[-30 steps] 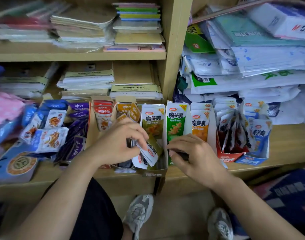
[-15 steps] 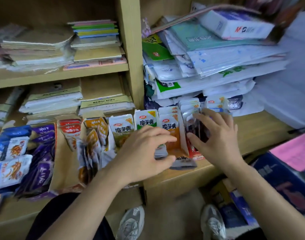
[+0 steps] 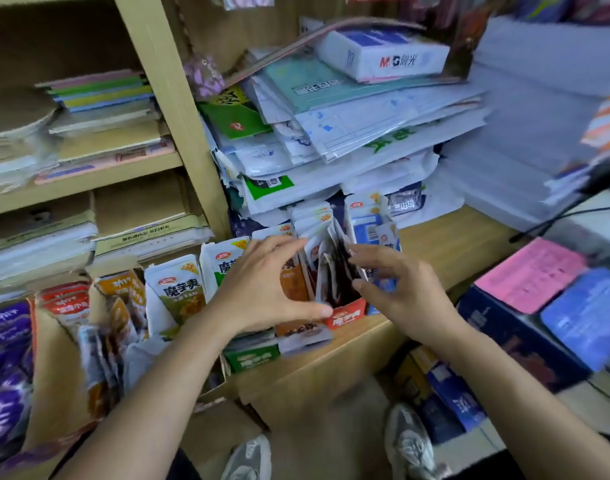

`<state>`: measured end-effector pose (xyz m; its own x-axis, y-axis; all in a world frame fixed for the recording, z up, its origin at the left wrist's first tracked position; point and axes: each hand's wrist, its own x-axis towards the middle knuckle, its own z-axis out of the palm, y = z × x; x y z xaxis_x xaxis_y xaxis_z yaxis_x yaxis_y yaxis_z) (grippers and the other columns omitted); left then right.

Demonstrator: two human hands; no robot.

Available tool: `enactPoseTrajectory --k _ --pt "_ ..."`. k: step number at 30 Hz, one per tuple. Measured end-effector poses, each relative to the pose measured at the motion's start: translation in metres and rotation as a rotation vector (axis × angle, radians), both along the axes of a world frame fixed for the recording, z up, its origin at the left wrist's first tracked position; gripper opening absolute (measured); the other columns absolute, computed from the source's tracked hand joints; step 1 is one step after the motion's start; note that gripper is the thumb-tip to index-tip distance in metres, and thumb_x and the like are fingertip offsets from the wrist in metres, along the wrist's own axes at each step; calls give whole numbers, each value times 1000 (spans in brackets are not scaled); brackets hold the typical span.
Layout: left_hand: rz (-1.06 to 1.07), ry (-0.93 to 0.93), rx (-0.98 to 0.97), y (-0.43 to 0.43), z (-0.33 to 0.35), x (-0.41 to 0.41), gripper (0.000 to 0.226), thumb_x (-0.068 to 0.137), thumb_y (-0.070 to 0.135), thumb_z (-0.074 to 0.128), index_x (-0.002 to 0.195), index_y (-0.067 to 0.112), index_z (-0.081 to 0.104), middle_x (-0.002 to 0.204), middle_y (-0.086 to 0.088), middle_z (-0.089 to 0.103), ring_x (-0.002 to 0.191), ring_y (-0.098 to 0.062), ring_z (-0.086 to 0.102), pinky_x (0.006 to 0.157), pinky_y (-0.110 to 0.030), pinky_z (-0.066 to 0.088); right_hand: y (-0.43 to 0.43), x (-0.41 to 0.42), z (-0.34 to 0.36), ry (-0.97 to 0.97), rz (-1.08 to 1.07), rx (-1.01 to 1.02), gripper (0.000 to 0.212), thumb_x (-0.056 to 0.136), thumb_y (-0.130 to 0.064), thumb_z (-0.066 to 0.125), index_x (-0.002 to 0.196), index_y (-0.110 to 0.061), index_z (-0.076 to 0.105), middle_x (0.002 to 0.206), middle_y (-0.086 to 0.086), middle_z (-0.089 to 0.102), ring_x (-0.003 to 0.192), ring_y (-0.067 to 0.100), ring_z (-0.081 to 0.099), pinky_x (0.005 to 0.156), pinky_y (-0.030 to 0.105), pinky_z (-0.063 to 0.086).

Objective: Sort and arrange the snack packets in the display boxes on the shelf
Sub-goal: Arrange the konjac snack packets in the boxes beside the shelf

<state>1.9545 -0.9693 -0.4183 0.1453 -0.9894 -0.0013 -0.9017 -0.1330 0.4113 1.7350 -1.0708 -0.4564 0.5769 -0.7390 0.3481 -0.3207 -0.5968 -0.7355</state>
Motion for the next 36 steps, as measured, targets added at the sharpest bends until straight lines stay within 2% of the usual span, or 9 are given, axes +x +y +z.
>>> enactPoseTrajectory --k 3,5,8,13,19,22,25,30,36 --pt "-47 111 -193 -21 5 -19 92 71 79 60 151 42 34 154 17 35 140 -5 26 112 -34 25 -17 -10 2 -138 -339 -49 19 87 -15 75 104 -22 68 98 -13 67 89 6 62 75 24 52" --pt "-163 47 -208 -34 5 -37 86 77 75 60 152 43 32 156 18 31 142 -5 22 115 -36 24 -40 -14 2 -86 -485 -37 37 85 -27 77 119 -21 62 105 -9 60 89 12 59 74 29 49" --pt "-262 -95 -128 -47 -3 -56 72 81 73 61 146 48 42 159 20 25 146 -7 13 116 -41 20 -69 -13 -9 77 -454 77 54 86 -36 76 135 -21 57 113 -6 59 90 13 59 76 28 44" --pt "-178 -120 -243 -54 -20 -44 33 81 55 69 109 39 69 129 20 55 130 -9 33 109 -39 36 -62 0 -33 148 -196 -105 17 87 -7 72 98 -19 79 100 -4 75 85 10 63 74 29 53" --pt "-83 -192 -166 -84 -8 -49 61 87 58 55 144 40 44 140 12 51 129 -14 38 102 -37 35 -51 1 -40 173 -72 45 22 89 -3 63 97 -20 75 89 -15 68 79 2 60 70 17 46" --pt "-67 -289 -50 -106 -7 -53 68 92 49 52 154 44 25 151 8 41 134 -21 29 103 -40 27 -51 -3 -38 132 -104 90 23 89 -6 67 107 -19 73 98 -7 71 86 8 67 77 27 55" --pt "-28 -243 -11 -117 -8 -48 68 91 37 55 154 41 29 144 6 49 133 -21 29 101 -41 27 -52 -3 -32 119 -238 93 44 88 -28 75 128 -24 60 100 -5 72 86 12 70 79 32 57" --pt "-46 -55 -89 -115 -15 -39 67 84 18 63 142 46 46 133 16 56 129 -12 36 96 -34 23 -54 16 -18 325 -318 -28 60 87 -48 70 135 -19 47 76 -8 53 71 24 61 64 34 48" --pt "-120 15 -115 -115 -18 -32 80 84 16 64 152 43 32 128 29 58 124 -5 39 96 -30 18 -62 13 -12 264 -405 -33 21 97 -21 55 114 -19 68 87 3 73 77 29 65 68 36 51"
